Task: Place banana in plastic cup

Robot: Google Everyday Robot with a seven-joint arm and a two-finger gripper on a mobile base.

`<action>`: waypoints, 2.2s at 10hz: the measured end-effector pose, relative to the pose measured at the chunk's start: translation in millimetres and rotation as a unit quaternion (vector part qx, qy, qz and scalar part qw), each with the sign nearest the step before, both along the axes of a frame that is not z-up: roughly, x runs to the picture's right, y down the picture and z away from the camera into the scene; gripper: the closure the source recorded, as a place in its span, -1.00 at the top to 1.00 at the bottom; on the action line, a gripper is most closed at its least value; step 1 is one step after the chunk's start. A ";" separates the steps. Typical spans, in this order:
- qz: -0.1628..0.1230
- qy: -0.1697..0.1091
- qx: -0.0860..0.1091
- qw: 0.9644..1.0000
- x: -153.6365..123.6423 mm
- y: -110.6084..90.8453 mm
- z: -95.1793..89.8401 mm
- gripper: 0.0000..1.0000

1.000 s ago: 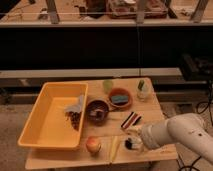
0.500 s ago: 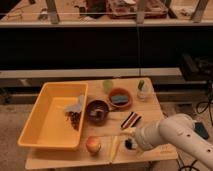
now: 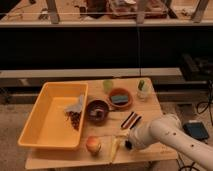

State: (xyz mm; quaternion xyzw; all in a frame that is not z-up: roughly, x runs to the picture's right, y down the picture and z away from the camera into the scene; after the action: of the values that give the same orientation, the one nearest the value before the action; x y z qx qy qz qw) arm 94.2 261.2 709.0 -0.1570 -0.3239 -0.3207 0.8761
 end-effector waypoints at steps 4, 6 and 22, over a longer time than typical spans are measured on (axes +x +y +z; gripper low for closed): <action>-0.049 -0.011 0.009 0.999 -19.6 -7.3 10.8 0.30; -0.075 -0.016 0.010 0.997 -32.7 -1.9 22.3 0.30; -0.105 -0.030 -0.033 0.993 -43.7 27.7 53.8 -0.78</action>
State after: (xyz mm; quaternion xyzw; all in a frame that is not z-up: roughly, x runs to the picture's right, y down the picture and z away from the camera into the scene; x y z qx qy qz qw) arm 50.5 289.0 762.8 -0.2098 -0.3420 -0.4047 0.8217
